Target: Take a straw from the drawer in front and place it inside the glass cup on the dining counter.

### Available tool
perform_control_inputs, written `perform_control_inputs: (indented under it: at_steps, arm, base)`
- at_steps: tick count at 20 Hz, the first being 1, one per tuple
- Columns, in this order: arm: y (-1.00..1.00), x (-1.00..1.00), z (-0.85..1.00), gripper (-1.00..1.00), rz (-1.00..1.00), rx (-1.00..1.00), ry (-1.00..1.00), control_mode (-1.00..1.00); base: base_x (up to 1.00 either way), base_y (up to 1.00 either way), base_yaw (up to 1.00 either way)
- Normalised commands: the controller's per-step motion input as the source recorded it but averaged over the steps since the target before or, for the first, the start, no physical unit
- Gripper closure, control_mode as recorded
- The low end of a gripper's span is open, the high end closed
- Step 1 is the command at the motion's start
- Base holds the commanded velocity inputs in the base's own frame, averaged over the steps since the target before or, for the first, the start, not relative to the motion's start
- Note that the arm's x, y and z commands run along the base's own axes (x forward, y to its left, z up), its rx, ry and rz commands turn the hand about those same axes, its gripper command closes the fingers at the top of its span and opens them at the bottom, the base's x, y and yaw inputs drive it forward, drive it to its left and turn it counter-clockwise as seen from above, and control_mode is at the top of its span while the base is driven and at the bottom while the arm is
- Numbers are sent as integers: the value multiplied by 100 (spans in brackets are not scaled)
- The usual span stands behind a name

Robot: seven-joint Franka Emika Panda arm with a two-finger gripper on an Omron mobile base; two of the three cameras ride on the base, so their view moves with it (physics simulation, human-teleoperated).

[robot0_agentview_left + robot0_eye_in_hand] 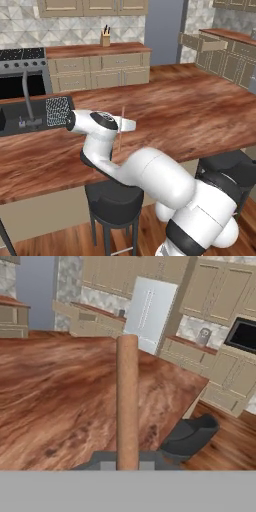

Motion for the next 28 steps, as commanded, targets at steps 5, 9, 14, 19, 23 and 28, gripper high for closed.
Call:
perform_control_inputs:
  at_steps: [5, 9, 14, 19, 23, 28]
  arm:
    - [-1, -5, 19, 100, 0, -1, -9, -100]
    - [-2, 15, 48, 100, -1, -2, -24, -100]
    - [-33, 37, 84, 100, -2, 6, -7, -100]
    - [-7, 11, 6, 100, 0, 4, 0, -100]
    - [0, 0, -13, 100, 0, 8, 0, -100]
    - [-1, 6, -2, 100, 5, 21, 11, -100]
  base:
    - [0, 0, 0]
    - [0, 0, 0]
    - [0, 0, 0]
    - [0, 0, 0]
    - [0, 0, 0]
    - [0, 0, 0]
